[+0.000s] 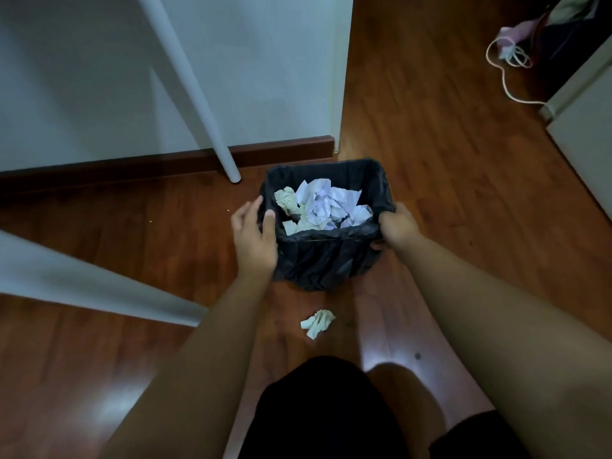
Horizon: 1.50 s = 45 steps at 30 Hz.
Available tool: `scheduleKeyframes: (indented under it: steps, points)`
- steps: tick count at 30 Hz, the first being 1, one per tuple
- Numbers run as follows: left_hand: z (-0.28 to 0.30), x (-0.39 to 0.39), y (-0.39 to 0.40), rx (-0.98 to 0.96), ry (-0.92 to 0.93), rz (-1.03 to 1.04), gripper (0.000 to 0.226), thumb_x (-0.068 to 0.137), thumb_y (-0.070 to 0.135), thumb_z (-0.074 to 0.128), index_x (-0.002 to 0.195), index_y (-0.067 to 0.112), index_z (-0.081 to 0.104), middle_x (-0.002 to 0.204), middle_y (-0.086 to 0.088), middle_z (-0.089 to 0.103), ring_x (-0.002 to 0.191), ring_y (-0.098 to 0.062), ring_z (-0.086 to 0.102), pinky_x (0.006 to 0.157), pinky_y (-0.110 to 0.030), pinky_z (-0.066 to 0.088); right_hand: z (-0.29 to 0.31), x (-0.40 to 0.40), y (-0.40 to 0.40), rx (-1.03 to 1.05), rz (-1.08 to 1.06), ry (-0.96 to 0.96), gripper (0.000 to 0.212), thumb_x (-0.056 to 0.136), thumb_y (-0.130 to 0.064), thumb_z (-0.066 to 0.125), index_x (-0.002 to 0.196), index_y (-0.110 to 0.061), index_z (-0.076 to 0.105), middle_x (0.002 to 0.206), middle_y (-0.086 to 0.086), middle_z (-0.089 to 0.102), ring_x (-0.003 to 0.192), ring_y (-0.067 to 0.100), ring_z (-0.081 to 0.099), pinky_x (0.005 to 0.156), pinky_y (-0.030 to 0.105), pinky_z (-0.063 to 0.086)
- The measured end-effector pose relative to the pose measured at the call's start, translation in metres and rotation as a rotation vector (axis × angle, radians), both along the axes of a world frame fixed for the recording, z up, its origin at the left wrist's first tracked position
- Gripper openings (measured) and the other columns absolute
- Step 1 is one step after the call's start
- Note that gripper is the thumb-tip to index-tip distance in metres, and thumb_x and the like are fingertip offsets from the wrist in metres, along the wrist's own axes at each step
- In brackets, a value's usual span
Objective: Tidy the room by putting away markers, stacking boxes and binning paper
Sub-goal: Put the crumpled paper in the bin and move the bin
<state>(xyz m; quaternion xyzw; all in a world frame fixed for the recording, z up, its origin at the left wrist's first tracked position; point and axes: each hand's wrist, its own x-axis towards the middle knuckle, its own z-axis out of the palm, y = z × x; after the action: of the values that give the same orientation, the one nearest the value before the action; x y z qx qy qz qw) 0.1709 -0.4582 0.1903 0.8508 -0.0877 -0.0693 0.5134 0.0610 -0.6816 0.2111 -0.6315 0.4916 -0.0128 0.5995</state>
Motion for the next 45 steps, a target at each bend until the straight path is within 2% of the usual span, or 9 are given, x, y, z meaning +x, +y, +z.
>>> scheduleKeyframes:
  steps: [5,8,12,16,21,27,31,38,45]
  points:
    - [-0.056,-0.071,0.037,0.132,-0.508,-0.459,0.029,0.092,0.019,0.053,0.118,0.009,0.057,0.125,-0.018,0.049,0.114,-0.028,0.051,0.1,-0.04,0.044,-0.008,-0.016,0.007,-0.054,-0.046,-0.023,0.034,0.085,-0.04,0.049,0.113,-0.021,0.055,0.113,0.013,0.064,0.091,0.031,0.064,0.071,0.042,0.058]
    - [-0.118,-0.086,0.041,0.585,-0.326,-1.027,0.041,0.09,0.026,0.055,0.13,0.018,0.058,0.133,-0.009,0.048,0.113,-0.03,0.049,0.093,-0.046,0.047,-0.018,-0.014,0.008,-0.125,-0.093,-0.044,0.051,0.078,-0.042,0.043,0.121,-0.02,0.059,0.119,0.01,0.064,0.106,0.03,0.062,0.094,0.048,0.052]
    - [-0.189,-0.097,0.03,0.889,0.122,-1.055,0.062,0.084,0.058,0.055,0.143,0.048,0.036,0.154,0.001,0.025,0.139,-0.034,0.028,0.112,-0.049,0.031,-0.018,-0.005,0.001,-0.304,-0.02,0.023,0.045,0.091,-0.032,0.037,0.13,-0.016,0.054,0.129,0.01,0.058,0.115,0.028,0.054,0.096,0.031,0.043]
    - [-0.217,-0.103,0.033,0.914,-0.061,-1.204,0.051,0.076,0.061,0.059,0.122,0.056,0.036,0.14,-0.005,0.032,0.125,-0.036,0.04,0.103,-0.051,0.044,-0.022,0.0,-0.003,-0.355,0.008,0.012,0.037,0.092,-0.026,0.036,0.12,-0.018,0.057,0.115,0.002,0.06,0.105,0.022,0.056,0.084,0.027,0.042]
    - [-0.186,-0.102,0.038,0.835,-0.007,-0.953,0.037,0.095,0.024,0.051,0.132,0.023,0.055,0.144,-0.007,0.04,0.129,-0.035,0.044,0.103,-0.041,0.039,-0.022,0.002,-0.006,-0.367,0.023,-0.014,0.026,0.09,-0.023,0.036,0.106,-0.02,0.056,0.106,0.001,0.06,0.101,0.022,0.057,0.082,0.029,0.042]
    - [-0.028,-0.094,0.017,0.097,-0.489,-0.724,0.022,0.086,0.009,0.067,0.102,0.023,0.063,0.118,-0.001,0.052,0.092,-0.015,0.06,0.069,-0.031,0.055,-0.013,-0.001,-0.007,-0.395,0.135,0.051,0.04,0.095,-0.025,0.036,0.131,-0.012,0.05,0.131,0.016,0.055,0.117,0.033,0.052,0.086,0.029,0.037]
    - [0.084,-0.051,-0.016,0.052,-0.9,-0.375,0.02,0.083,0.007,0.07,0.099,0.018,0.064,0.119,-0.007,0.052,0.098,-0.025,0.057,0.071,-0.03,0.051,-0.007,-0.002,-0.005,-0.352,0.157,0.063,0.041,0.096,-0.026,0.035,0.132,-0.013,0.047,0.132,0.017,0.054,0.115,0.033,0.052,0.083,0.029,0.035]
    - [0.086,-0.035,-0.048,0.531,-0.272,-0.259,0.024,0.083,0.065,0.059,0.1,0.053,0.07,0.155,0.015,0.032,0.147,-0.024,0.008,0.114,-0.056,-0.003,0.002,-0.004,-0.002,-0.306,0.162,0.126,0.042,0.094,-0.029,0.034,0.133,-0.017,0.046,0.13,0.017,0.054,0.112,0.038,0.053,0.091,0.039,0.043]
    - [0.06,0.004,-0.02,0.066,0.538,0.012,0.053,0.09,0.013,0.063,0.14,0.021,0.048,0.134,-0.009,0.056,0.109,-0.028,0.061,0.087,-0.039,0.054,0.002,-0.002,-0.003,-0.201,0.07,0.036,0.034,0.091,-0.024,0.037,0.12,-0.017,0.053,0.109,0.011,0.057,0.093,0.034,0.061,0.083,0.046,0.055]
